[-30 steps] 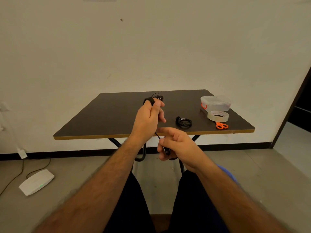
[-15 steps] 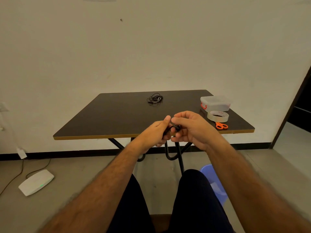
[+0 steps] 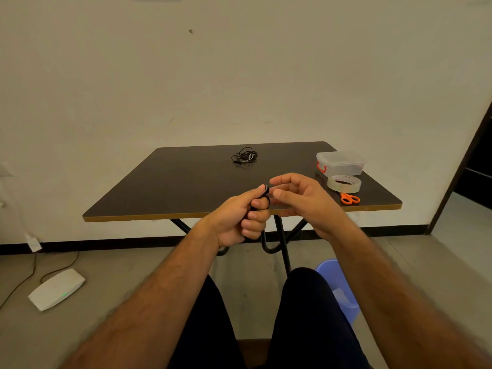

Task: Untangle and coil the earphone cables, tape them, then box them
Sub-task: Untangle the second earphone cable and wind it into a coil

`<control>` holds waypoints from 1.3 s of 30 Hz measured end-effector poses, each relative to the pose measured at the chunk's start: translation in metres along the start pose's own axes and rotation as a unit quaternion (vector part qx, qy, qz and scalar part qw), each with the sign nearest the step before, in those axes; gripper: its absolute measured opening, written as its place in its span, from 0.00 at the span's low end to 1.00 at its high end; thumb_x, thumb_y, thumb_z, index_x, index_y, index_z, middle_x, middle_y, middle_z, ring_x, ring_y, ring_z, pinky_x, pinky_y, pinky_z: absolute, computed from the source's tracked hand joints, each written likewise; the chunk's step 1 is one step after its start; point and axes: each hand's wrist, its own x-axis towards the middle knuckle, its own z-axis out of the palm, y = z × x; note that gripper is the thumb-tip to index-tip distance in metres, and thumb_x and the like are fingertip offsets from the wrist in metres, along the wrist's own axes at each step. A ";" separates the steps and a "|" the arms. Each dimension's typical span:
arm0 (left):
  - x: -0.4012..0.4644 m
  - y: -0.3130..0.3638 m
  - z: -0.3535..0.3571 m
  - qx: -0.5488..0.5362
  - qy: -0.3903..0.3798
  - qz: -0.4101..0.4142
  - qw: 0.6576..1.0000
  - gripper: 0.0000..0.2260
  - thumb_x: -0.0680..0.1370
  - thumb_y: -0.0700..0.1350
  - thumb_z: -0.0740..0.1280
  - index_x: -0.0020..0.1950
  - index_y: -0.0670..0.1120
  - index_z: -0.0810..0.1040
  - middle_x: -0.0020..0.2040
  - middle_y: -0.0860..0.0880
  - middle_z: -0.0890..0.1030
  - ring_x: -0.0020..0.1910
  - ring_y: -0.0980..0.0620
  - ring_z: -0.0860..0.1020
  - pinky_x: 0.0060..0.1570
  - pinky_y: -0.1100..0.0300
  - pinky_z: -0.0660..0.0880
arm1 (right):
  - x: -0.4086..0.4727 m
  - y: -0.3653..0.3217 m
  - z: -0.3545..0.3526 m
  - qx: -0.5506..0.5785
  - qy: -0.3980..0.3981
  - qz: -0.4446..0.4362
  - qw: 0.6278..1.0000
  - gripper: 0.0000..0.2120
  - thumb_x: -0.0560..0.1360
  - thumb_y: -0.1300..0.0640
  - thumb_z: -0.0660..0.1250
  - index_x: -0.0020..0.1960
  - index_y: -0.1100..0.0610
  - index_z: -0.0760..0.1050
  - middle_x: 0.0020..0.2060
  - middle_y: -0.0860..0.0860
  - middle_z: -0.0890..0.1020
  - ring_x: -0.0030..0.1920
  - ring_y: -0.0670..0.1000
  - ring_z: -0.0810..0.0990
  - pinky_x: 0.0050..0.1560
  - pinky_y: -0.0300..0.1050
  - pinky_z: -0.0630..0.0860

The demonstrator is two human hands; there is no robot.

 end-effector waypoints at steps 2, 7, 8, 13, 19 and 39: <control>-0.001 0.000 0.001 -0.014 -0.022 0.005 1.000 0.19 0.80 0.56 0.58 0.31 0.50 0.64 0.24 0.54 0.64 0.19 0.59 0.62 0.21 0.67 0.55 | 0.001 0.002 0.003 0.029 -0.044 0.008 0.999 0.11 0.80 0.58 0.66 0.62 0.52 0.76 0.51 0.53 0.84 0.55 0.54 0.83 0.57 0.57 0.80; -0.004 0.003 0.002 -0.011 -0.008 0.018 1.000 0.20 0.79 0.56 0.59 0.29 0.50 0.66 0.24 0.53 0.66 0.19 0.59 0.63 0.21 0.67 0.56 | 0.001 0.004 0.012 0.065 -0.070 0.000 0.995 0.13 0.80 0.60 0.65 0.63 0.56 0.76 0.52 0.61 0.83 0.51 0.58 0.83 0.55 0.60 0.80; -0.004 0.004 0.002 -0.006 -0.001 0.019 1.000 0.20 0.78 0.56 0.59 0.29 0.51 0.66 0.24 0.53 0.66 0.19 0.59 0.64 0.21 0.67 0.57 | 0.001 0.005 0.013 0.072 -0.068 0.000 0.995 0.13 0.79 0.60 0.65 0.63 0.57 0.77 0.51 0.62 0.83 0.50 0.57 0.83 0.54 0.60 0.81; -0.006 0.005 0.000 0.015 0.024 0.018 0.999 0.18 0.76 0.58 0.61 0.30 0.51 0.65 0.24 0.53 0.67 0.19 0.59 0.65 0.18 0.68 0.63 | 0.007 0.011 0.017 0.128 -0.090 0.033 0.987 0.11 0.79 0.59 0.65 0.61 0.57 0.79 0.49 0.56 0.84 0.49 0.54 0.83 0.50 0.55 0.81; -0.004 0.007 -0.005 0.044 0.055 0.025 0.997 0.19 0.78 0.58 0.60 0.31 0.50 0.66 0.26 0.53 0.69 0.21 0.59 0.67 0.20 0.68 0.66 | 0.013 0.020 0.023 0.177 -0.057 0.050 0.981 0.06 0.77 0.61 0.68 0.54 0.59 0.78 0.46 0.57 0.83 0.46 0.55 0.83 0.54 0.61 0.80; 0.066 0.025 -0.048 0.290 0.394 0.104 0.866 0.19 0.82 0.56 0.61 0.43 0.43 0.79 0.32 0.48 0.79 0.29 0.54 0.77 0.28 0.63 0.74 | 0.088 0.039 0.041 0.095 0.076 0.130 0.984 0.08 0.78 0.59 0.69 0.55 0.61 0.76 0.44 0.59 0.85 0.40 0.56 0.87 0.40 0.53 0.84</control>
